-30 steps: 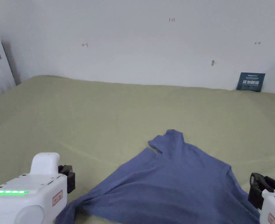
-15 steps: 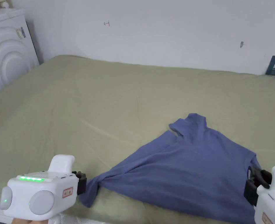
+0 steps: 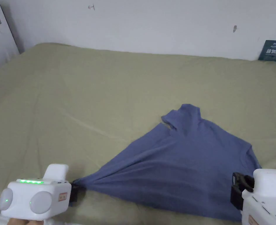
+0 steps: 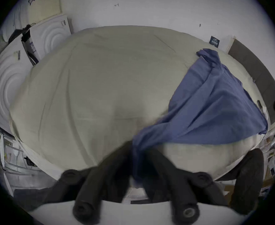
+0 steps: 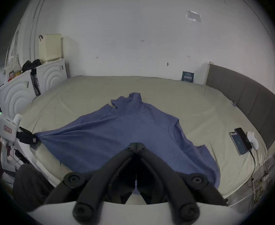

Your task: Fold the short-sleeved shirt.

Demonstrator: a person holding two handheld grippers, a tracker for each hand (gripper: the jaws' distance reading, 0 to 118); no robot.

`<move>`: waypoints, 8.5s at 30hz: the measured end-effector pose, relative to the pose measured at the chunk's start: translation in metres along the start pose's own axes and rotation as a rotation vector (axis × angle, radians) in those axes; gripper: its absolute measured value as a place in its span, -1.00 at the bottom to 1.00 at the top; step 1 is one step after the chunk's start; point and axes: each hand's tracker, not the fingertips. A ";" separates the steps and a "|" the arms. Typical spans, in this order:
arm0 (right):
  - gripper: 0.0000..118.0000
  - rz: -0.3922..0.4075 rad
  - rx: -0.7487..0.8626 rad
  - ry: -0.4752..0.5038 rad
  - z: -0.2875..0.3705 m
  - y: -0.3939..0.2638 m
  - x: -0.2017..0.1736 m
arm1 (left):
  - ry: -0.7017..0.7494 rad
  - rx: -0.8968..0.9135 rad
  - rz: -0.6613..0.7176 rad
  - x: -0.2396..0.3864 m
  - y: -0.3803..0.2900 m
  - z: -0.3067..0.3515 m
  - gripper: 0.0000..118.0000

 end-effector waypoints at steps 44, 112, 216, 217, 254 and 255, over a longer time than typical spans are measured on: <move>-0.95 0.210 -0.221 0.112 -0.157 0.219 0.081 | -0.073 0.135 -0.018 0.020 0.065 0.065 -0.91; -0.94 0.043 0.269 -0.210 -0.181 0.460 0.174 | 0.183 0.526 -0.060 0.126 0.516 0.067 -0.92; -0.92 -0.050 -0.334 0.093 0.015 -0.042 0.132 | 0.020 0.036 0.011 -0.023 0.007 0.040 -1.00; -0.92 -0.050 -0.318 0.093 0.016 -0.035 0.133 | 0.015 0.039 0.007 -0.024 0.013 0.042 -1.00; 0.10 -0.170 -0.296 0.001 -0.102 0.041 0.167 | 0.005 0.063 0.031 0.004 0.135 -0.018 -0.65; -0.63 -0.169 -0.297 -0.005 -0.097 0.038 0.164 | 0.005 0.060 0.025 0.003 0.130 -0.019 -0.97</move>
